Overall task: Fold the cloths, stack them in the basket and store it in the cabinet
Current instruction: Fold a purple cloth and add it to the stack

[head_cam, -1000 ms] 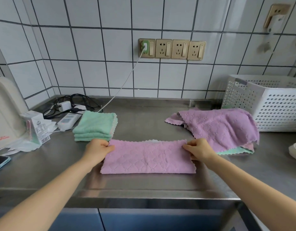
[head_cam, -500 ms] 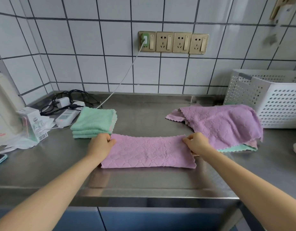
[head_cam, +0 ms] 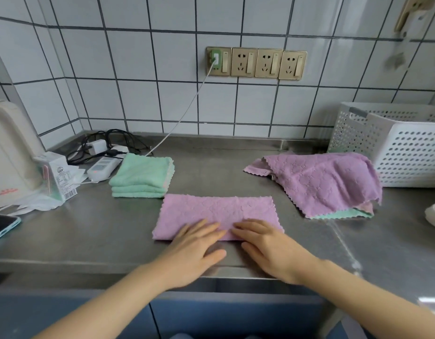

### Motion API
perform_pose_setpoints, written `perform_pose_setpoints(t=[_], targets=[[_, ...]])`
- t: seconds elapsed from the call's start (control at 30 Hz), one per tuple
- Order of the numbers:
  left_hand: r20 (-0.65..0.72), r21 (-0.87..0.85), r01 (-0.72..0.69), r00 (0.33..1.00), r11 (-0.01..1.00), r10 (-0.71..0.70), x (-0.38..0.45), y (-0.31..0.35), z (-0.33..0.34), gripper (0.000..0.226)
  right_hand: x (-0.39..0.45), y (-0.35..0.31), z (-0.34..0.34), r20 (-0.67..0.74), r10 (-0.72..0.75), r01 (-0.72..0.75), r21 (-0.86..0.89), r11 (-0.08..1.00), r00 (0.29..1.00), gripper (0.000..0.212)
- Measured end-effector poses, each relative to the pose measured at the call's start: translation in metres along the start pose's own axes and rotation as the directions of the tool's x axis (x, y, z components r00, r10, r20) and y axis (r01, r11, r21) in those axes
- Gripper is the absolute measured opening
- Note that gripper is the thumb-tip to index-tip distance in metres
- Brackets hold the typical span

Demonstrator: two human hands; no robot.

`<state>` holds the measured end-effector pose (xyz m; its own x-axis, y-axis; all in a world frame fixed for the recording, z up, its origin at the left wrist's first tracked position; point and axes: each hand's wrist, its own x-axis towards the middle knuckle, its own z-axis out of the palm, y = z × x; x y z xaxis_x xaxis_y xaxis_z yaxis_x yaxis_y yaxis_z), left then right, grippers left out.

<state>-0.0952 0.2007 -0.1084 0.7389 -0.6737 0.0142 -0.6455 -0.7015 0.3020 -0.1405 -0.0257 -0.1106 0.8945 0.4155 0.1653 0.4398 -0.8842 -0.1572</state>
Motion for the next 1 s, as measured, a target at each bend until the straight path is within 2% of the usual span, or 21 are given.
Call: perform_pose_setpoints(t=[0.13, 0.27, 0.33, 0.43, 0.5, 0.6, 0.7, 0.77, 0.83, 0.9, 0.97, 1.0], targets=[[0.036, 0.049, 0.035, 0.999, 0.998, -0.037, -0.021, -0.019, 0.001, 0.081, -0.023, 0.016, 0.001, -0.019, 0.019, -0.019, -0.023, 1.000, 1.000, 0.051], [-0.001, 0.067, 0.137, 0.991, 0.988, -0.137, -0.044, -0.048, -0.004, 0.081, -0.043, 0.033, -0.008, -0.047, 0.061, -0.061, 0.004, 0.998, 0.997, 0.041], [-0.020, 0.056, 0.182, 0.983, 0.982, -0.181, -0.051, -0.057, -0.006, 0.092, -0.045, 0.040, -0.009, -0.078, 0.077, -0.076, 0.015, 0.997, 0.994, 0.035], [-0.060, 0.065, 0.244, 0.969, 0.968, -0.241, -0.052, -0.055, -0.010, 0.114, -0.038, 0.044, -0.006, -0.145, 0.020, -0.035, -0.105, 0.994, 0.989, 0.031], [-0.114, 0.079, 0.241, 0.966, 0.967, -0.232, -0.047, -0.045, -0.010, 0.119, -0.031, 0.045, -0.003, -0.134, 0.006, -0.032, -0.190, 0.981, 0.991, 0.035], [-0.139, 0.064, 0.142, 0.981, 0.988, -0.132, -0.041, -0.021, -0.007, 0.103, -0.023, 0.040, -0.008, -0.148, 0.019, -0.054, -0.236, 0.970, 0.989, 0.041], [-0.094, -0.040, 0.034, 0.995, 0.999, -0.038, -0.037, 0.008, 0.000, 0.070, -0.023, 0.012, -0.020, -0.183, -0.016, -0.026, -0.224, 0.974, 0.983, 0.023], [-0.120, -0.100, -0.042, 0.992, 0.994, 0.030, -0.030, 0.023, 0.007, 0.059, -0.030, -0.018, -0.026, -0.191, -0.053, 0.018, -0.178, 0.984, 0.980, 0.013], [-0.156, -0.128, -0.114, 0.983, 0.985, 0.094, -0.020, 0.033, 0.013, 0.054, -0.038, -0.049, -0.034, -0.175, -0.093, 0.085, -0.052, 0.995, 0.980, 0.014], [-0.158, -0.177, -0.183, 0.975, 0.967, 0.156, -0.011, 0.040, 0.014, 0.036, -0.045, -0.071, -0.046, -0.147, -0.102, 0.128, 0.177, 0.976, 0.984, 0.014], [-0.143, -0.241, -0.214, 0.973, 0.947, 0.184, -0.008, 0.041, 0.013, 0.024, -0.048, -0.073, -0.058, -0.146, -0.058, 0.103, 0.326, 0.940, 0.988, 0.013], [-0.135, -0.286, -0.220, 0.973, 0.933, 0.188, -0.010, 0.037, 0.012, 0.026, -0.048, -0.065, -0.060, -0.172, -0.012, 0.069, 0.332, 0.941, 0.985, 0.014]])
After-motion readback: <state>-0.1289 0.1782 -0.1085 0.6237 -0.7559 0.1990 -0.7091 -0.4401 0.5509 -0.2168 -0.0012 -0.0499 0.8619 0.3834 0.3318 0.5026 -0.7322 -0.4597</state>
